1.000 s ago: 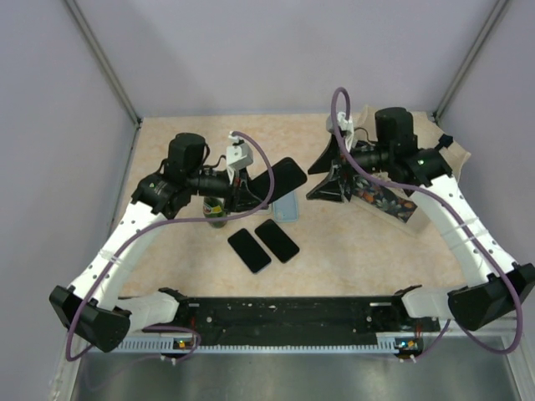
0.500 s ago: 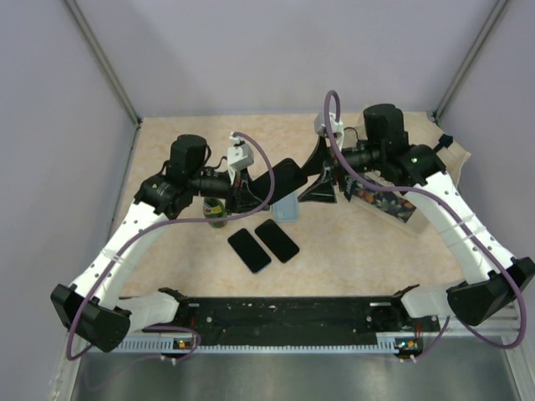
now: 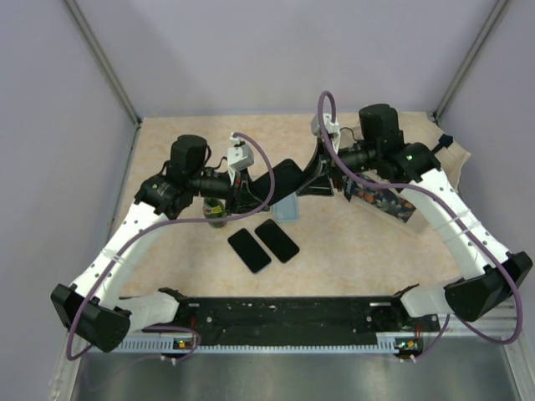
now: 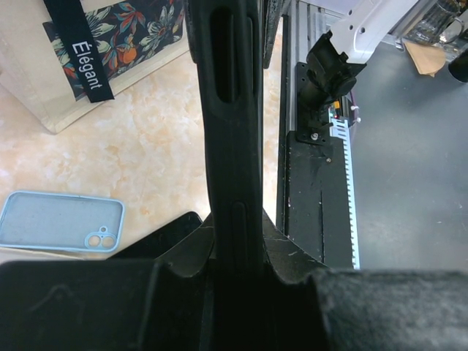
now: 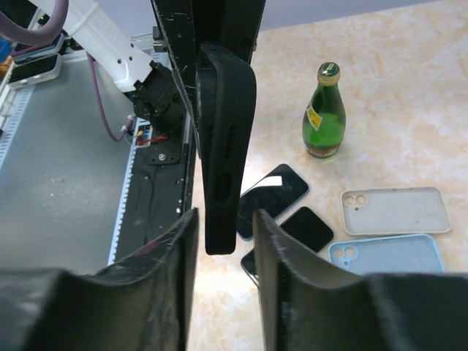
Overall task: Take the phone out of the phone case
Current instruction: Remove the phone case from the phone.
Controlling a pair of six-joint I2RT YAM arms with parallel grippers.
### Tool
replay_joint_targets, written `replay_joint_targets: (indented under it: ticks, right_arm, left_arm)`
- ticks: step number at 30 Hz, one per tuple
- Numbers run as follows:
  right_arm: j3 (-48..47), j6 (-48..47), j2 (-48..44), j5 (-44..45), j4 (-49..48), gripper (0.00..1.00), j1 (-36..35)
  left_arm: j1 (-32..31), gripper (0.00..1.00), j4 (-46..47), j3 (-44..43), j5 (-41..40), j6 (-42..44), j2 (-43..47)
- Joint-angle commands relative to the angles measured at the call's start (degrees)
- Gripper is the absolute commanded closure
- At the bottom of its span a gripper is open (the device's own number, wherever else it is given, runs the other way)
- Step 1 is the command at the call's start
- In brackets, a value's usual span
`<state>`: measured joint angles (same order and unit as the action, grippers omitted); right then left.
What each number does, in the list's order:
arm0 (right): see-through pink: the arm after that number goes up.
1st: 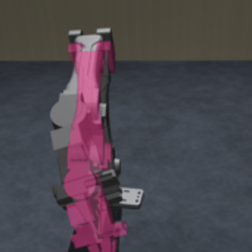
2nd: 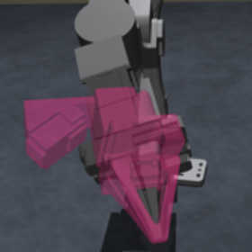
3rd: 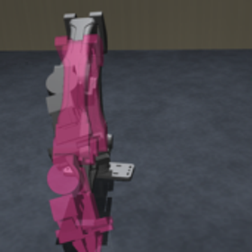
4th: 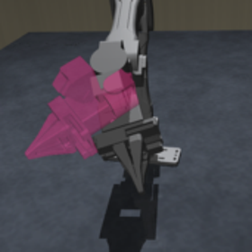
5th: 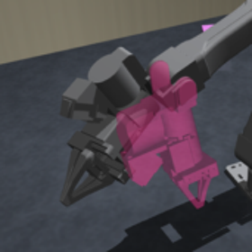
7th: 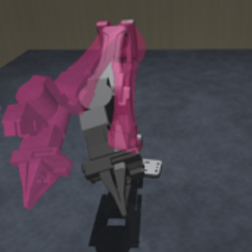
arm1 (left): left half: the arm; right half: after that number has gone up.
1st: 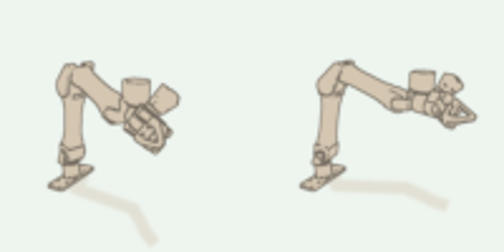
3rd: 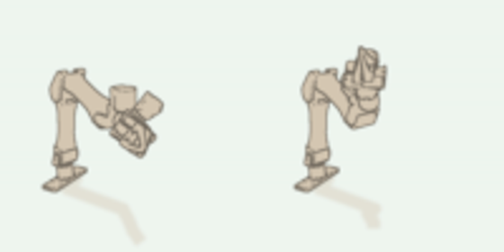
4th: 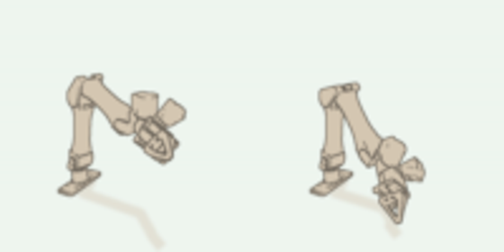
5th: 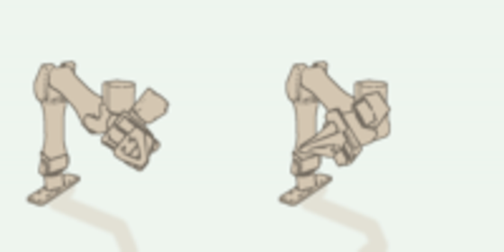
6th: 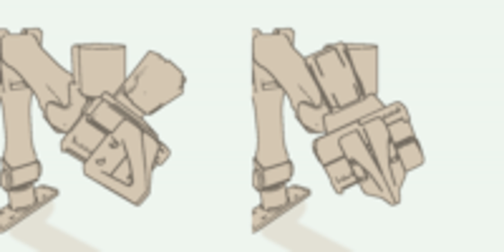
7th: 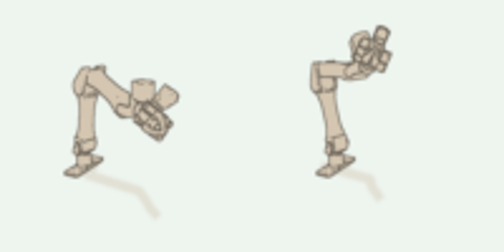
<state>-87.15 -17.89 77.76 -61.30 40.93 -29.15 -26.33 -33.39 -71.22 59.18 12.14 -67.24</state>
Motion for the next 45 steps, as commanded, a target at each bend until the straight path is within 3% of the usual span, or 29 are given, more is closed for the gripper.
replay_joint_targets:
  ticks: [1, 3, 4, 11, 19, 34, 45]
  right_arm:
    - [-1.88, -2.93, -0.06, -3.03, 0.82, 0.78, -0.82]
    - [-1.88, -4.60, -0.15, -4.00, 1.78, 0.97, -1.26]
    - [-1.62, -5.31, -0.32, -4.61, 2.14, 1.00, -1.35]
    - [-2.49, -14.88, -1.47, -4.98, 7.84, 1.00, -5.47]
    - [-4.60, -25.60, -3.49, 1.70, 14.88, 1.00, -12.51]
    - [-10.14, -32.64, -4.02, 5.57, 22.26, 1.00, -21.21]
    - [-10.67, -32.21, -2.88, 10.76, 21.83, 1.00, -21.66]
  left_arm:
    - [-0.04, 1.00, 3.94, -0.85, 3.22, 0.52, 1.06]
    - [-0.04, 1.00, 4.64, -0.68, 3.49, -0.53, 0.89]
    - [-0.04, 1.00, 5.17, -0.59, 4.01, -0.97, 0.71]
    - [0.05, 1.00, 10.18, -0.23, 10.42, -9.40, -2.01]
    - [-0.92, 1.00, 12.55, -1.20, 19.56, -16.09, -6.49]
    - [-3.12, 1.00, 17.74, -1.73, 28.01, -22.51, -10.10]
    - [-4.78, 1.00, 18.01, 1.87, 28.36, -21.29, -7.47]
